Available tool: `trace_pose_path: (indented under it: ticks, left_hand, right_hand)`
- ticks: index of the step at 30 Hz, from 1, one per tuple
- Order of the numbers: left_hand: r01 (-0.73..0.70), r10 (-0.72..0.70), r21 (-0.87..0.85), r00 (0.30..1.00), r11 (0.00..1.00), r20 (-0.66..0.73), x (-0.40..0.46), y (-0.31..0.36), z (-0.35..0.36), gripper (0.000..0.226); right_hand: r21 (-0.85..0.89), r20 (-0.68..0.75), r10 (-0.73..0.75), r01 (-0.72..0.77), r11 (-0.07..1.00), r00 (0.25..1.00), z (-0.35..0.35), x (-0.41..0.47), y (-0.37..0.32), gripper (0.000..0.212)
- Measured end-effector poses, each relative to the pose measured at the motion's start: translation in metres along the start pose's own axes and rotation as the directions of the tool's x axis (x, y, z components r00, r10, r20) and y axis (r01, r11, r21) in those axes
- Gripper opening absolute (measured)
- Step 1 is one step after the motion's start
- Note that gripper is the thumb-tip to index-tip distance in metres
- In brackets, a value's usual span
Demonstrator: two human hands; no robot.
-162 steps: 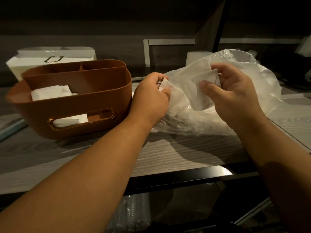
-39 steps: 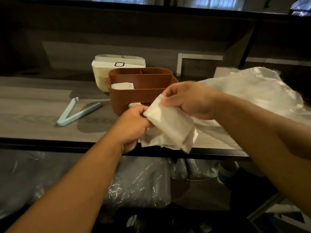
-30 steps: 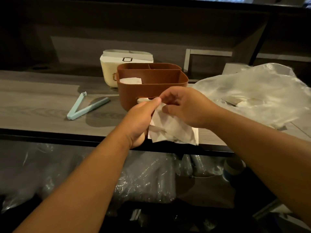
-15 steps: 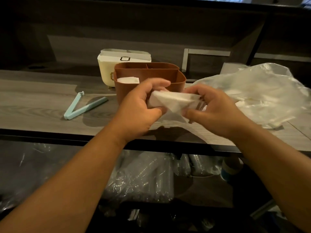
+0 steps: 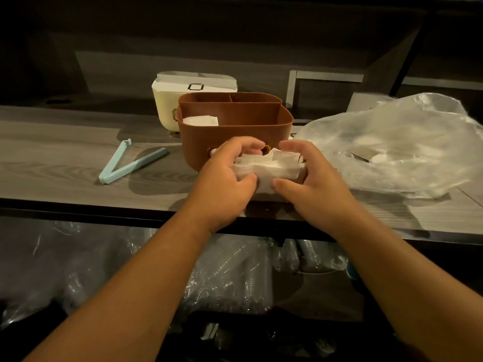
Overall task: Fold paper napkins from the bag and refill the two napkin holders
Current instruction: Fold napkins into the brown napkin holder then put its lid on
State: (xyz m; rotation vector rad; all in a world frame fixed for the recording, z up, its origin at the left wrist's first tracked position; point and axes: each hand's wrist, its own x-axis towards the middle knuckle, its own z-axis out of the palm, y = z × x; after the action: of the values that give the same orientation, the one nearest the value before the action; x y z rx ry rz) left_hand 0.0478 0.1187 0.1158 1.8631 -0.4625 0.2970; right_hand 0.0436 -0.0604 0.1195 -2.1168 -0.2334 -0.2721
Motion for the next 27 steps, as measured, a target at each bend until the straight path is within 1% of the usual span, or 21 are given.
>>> trace_pose_path:
  ticks: [2,6,11,14,16,17,19,21,24,27]
  left_hand:
    - [-0.003,0.004,-0.005,1.000,1.000,0.012,0.000,0.000,0.000,0.056]
    - [-0.028,0.028,0.000,1.000,1.000,0.006,-0.004,-0.006,0.001,0.050]
    - [-0.026,0.025,0.069,1.000,0.997,0.014,-0.006,-0.009,0.003,0.039]
    - [-0.040,0.038,0.079,0.999,0.996,0.024,-0.005,-0.010,0.001,0.035]
    - [-0.046,0.045,0.073,0.999,0.996,0.021,-0.005,-0.011,0.001,0.034]
    - [-0.049,0.048,0.063,0.999,0.997,0.017,-0.004,-0.011,0.001,0.033]
    - [-0.035,0.035,0.033,0.999,0.999,0.014,-0.004,-0.011,0.000,0.032]
    - [-0.005,0.005,-0.011,1.000,1.000,0.009,-0.004,-0.012,-0.001,0.031]
    - [0.027,-0.028,-0.059,1.000,0.998,-0.009,-0.004,-0.013,-0.001,0.032]
    - [0.006,-0.008,-0.048,0.999,0.999,-0.038,-0.005,-0.012,0.000,0.035]
  right_hand:
    - [0.021,-0.017,-0.024,0.024,0.999,1.000,0.003,-0.001,-0.001,0.063]
    - [0.120,0.010,-0.028,0.027,0.992,1.000,0.005,-0.002,0.008,0.070]
    - [0.176,0.053,-0.044,0.034,0.984,0.998,0.002,0.000,0.012,0.070]
    - [0.260,0.061,-0.021,0.005,0.966,0.998,0.001,0.002,0.013,0.061]
    - [0.347,0.086,-0.009,-0.021,0.938,0.996,0.000,0.003,0.014,0.060]
    - [0.359,0.105,-0.012,-0.027,0.933,0.994,-0.001,0.004,0.014,0.060]
    - [0.315,0.132,-0.031,-0.012,0.949,0.991,-0.001,0.003,0.014,0.057]
    - [0.269,0.126,-0.053,0.017,0.963,0.991,-0.001,0.002,0.014,0.052]
    - [0.252,0.101,-0.073,0.046,0.967,0.992,-0.002,0.000,0.013,0.037]
    - [0.266,0.103,-0.073,0.043,0.963,0.992,-0.002,-0.002,0.012,0.026]
